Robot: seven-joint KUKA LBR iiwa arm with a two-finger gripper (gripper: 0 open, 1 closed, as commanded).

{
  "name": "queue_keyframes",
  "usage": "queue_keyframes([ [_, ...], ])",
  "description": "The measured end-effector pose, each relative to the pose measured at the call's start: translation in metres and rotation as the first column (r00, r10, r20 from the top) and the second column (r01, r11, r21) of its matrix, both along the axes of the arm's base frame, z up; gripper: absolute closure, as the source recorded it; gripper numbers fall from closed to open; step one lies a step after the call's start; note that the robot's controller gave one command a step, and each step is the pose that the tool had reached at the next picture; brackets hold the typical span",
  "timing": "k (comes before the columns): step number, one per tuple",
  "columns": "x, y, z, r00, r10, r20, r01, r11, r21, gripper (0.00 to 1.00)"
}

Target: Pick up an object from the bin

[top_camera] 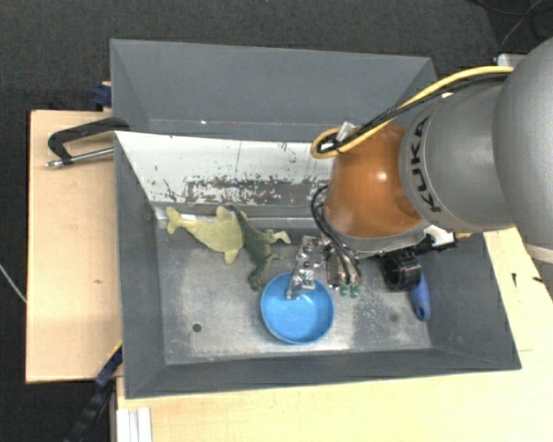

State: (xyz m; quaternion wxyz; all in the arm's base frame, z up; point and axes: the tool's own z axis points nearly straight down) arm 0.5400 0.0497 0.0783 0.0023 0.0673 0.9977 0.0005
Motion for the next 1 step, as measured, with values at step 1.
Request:
queue_keyframes([
  [1, 0.0198, 0.0046, 0.1332, 0.999, -0.045, 0.011, 0.045, 0.999, 0.003, 1.0],
])
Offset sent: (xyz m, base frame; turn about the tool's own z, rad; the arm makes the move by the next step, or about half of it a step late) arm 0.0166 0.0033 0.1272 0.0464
